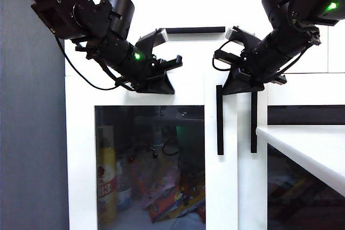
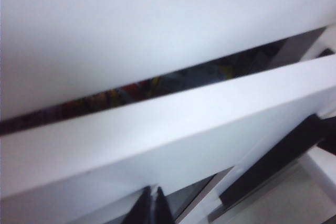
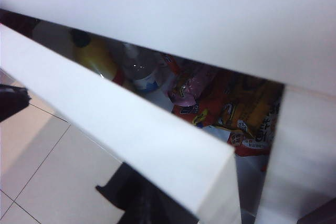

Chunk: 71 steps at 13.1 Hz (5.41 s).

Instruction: Open the left door of the white cabinet, pick up a can of beverage from the table on the right, place it inside the cabinet, and finally close the cabinet door.

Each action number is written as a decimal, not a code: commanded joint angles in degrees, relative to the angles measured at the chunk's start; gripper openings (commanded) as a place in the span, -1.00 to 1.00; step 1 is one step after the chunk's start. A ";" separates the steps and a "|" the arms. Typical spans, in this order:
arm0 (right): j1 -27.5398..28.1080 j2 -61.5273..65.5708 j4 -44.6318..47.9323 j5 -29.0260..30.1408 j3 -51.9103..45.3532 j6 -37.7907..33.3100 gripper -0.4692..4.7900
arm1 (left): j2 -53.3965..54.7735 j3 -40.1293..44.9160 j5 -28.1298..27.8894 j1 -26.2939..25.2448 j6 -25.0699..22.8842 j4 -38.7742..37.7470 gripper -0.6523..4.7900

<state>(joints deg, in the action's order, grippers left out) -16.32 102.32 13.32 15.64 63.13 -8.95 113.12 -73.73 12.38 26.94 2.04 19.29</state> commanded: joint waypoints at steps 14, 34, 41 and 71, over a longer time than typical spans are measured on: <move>1.53 -1.84 8.76 -5.55 3.65 0.17 -0.84 | 1.42 -1.73 -3.76 -0.59 -3.74 11.56 -0.78; 2.56 -86.29 -37.70 -10.82 -15.32 1.81 -0.84 | -59.91 3.74 -2.27 -0.63 -7.08 -51.17 -0.78; 2.60 -101.90 -47.71 -8.07 -30.53 -13.86 -0.84 | -104.54 41.70 -1.73 -0.59 13.90 -48.81 -0.78; 15.08 -102.14 -39.91 -8.09 -58.40 -13.51 -0.82 | -112.91 73.20 -8.68 -25.05 12.96 -28.79 -0.78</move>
<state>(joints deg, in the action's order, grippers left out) -1.26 0.21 -28.56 7.53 5.32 -22.28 0.14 -0.82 4.23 2.68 15.20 -9.48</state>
